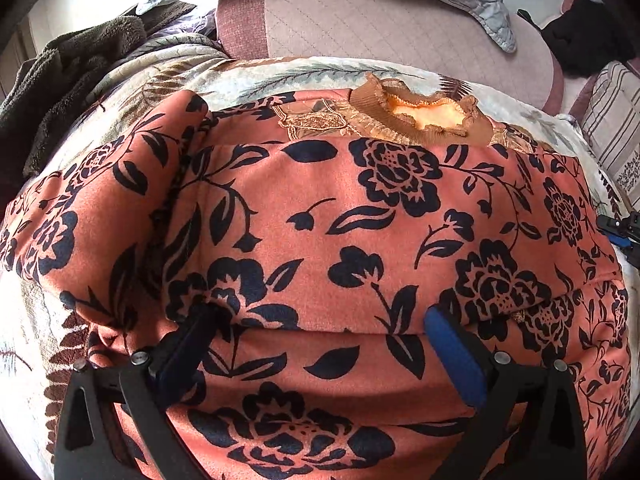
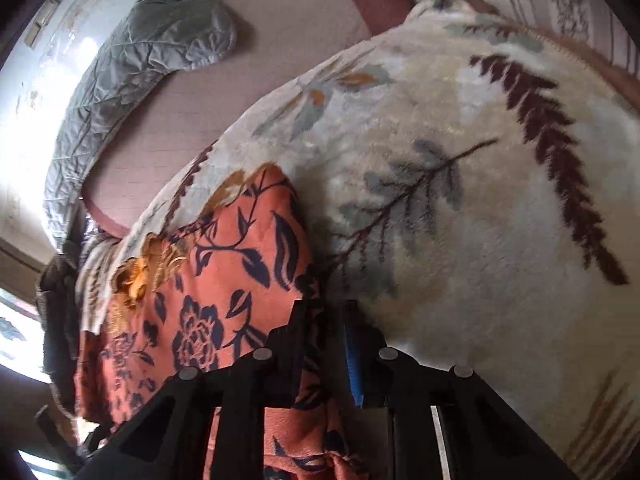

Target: Fold small clothes

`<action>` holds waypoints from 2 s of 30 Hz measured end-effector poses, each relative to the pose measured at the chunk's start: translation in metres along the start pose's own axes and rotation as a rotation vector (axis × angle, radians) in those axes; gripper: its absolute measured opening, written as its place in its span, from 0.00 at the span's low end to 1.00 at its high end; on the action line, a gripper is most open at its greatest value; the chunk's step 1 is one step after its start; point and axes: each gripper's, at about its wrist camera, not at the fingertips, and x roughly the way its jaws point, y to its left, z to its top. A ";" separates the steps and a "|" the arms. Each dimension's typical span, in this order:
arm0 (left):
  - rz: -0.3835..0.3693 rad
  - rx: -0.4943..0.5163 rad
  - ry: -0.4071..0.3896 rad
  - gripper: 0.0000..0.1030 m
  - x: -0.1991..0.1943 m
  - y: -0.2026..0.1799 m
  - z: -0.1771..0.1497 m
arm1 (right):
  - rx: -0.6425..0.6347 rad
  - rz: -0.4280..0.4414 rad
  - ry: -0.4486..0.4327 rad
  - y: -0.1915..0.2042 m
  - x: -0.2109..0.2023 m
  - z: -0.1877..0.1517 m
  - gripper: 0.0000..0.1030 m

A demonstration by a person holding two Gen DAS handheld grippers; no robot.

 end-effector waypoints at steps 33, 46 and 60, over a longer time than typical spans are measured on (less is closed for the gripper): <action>-0.184 -1.082 -0.288 0.73 -0.041 0.422 -0.034 | -0.266 0.291 -0.044 0.096 -0.048 -0.173 0.89; 0.026 -0.945 -0.250 0.04 -0.061 0.422 -0.006 | -0.259 0.320 -0.076 0.096 -0.053 -0.167 0.89; -0.319 -0.148 -0.488 0.04 -0.205 0.076 0.103 | -0.167 0.390 -0.160 0.073 -0.079 -0.151 0.89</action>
